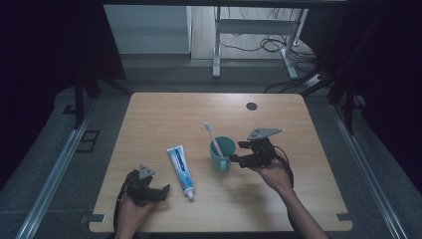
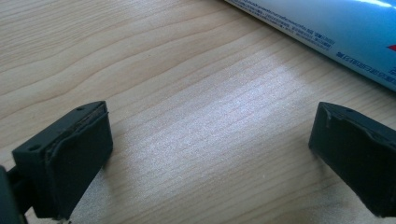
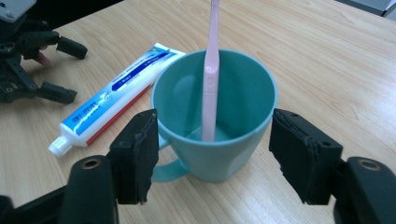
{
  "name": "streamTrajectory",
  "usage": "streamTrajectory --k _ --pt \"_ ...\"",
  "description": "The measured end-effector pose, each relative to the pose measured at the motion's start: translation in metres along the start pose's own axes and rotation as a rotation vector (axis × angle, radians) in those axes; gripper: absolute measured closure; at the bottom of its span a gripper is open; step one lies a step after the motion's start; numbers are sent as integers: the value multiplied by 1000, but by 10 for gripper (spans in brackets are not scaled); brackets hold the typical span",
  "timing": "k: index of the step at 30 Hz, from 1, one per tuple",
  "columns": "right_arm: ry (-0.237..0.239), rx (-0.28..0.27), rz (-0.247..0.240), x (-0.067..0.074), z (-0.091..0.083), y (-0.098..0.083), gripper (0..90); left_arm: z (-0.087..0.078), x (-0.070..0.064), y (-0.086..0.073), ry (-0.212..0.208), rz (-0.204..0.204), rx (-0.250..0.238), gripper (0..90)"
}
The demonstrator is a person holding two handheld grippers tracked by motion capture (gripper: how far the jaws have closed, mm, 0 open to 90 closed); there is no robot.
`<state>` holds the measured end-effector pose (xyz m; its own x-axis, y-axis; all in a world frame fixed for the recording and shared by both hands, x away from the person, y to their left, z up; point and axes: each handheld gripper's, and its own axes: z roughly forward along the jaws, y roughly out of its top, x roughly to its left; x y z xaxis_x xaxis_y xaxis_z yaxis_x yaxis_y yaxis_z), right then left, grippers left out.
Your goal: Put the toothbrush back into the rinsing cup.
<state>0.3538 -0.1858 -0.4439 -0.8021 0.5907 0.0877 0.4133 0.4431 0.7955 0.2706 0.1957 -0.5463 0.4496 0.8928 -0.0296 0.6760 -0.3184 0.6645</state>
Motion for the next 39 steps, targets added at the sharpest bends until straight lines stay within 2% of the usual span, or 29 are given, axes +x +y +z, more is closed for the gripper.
streamTrajectory --k 12,20,24,35,39 --pt "-24 15 -11 -2 -12 -13 194 0 0 0 0 -3 0 0" --pt "-57 62 -39 -2 -19 -24 106 0 0 0 0 5 4 0" --pt "-68 86 -35 -3 -23 -30 54 0 0 0 0 5 3 0" --pt "-98 106 -28 -7 -36 -58 12 0 0 0 0 1 3 0" --pt "-105 101 -11 -8 -39 -68 0 0 0 0 0 1 4 0"
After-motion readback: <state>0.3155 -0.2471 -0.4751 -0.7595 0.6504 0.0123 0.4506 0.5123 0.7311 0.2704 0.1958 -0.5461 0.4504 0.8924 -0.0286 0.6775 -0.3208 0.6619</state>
